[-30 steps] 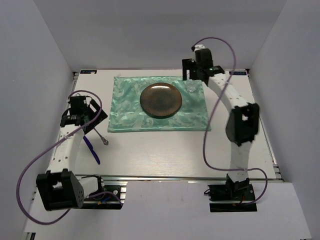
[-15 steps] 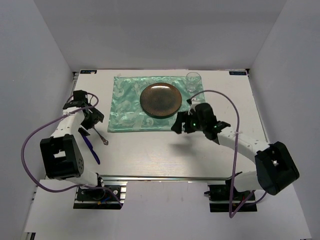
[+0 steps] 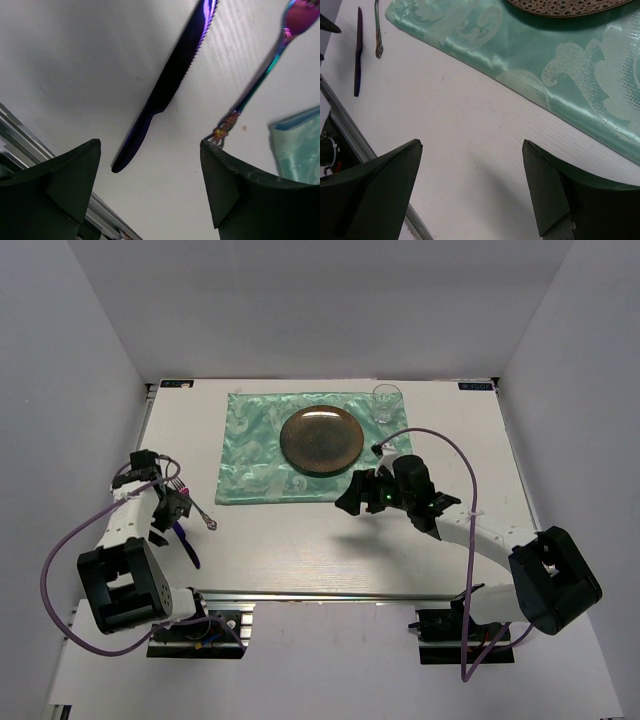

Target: Set the dinner table for one person

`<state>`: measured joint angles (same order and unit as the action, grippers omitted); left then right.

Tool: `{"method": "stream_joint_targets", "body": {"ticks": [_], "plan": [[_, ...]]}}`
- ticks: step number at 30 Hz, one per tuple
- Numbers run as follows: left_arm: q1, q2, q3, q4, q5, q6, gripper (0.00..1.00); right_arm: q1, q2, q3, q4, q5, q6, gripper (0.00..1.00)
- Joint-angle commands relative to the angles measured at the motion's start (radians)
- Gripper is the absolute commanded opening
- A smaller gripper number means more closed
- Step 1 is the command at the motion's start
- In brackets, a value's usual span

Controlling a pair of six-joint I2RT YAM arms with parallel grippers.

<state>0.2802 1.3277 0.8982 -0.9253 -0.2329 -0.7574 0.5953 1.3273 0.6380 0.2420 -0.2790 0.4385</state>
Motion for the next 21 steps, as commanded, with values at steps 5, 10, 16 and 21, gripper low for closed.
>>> {"method": "stream_joint_targets", "body": {"ticks": [5,10,16,21], "plan": [[0.034,0.004,-0.14,0.083,0.11,-0.069,0.84,-0.011,-0.019,-0.02,0.077,-0.045,-0.004,0.87],[0.034,0.018,-0.162,0.088,0.087,-0.062,0.81,-0.012,-0.016,-0.026,0.092,-0.052,0.0,0.87],[0.045,0.079,-0.226,0.18,0.135,-0.065,0.71,-0.014,-0.034,-0.035,0.108,-0.055,0.003,0.87],[0.066,0.149,-0.295,0.264,0.167,-0.072,0.61,-0.017,-0.048,-0.047,0.112,-0.055,0.006,0.87]]}}
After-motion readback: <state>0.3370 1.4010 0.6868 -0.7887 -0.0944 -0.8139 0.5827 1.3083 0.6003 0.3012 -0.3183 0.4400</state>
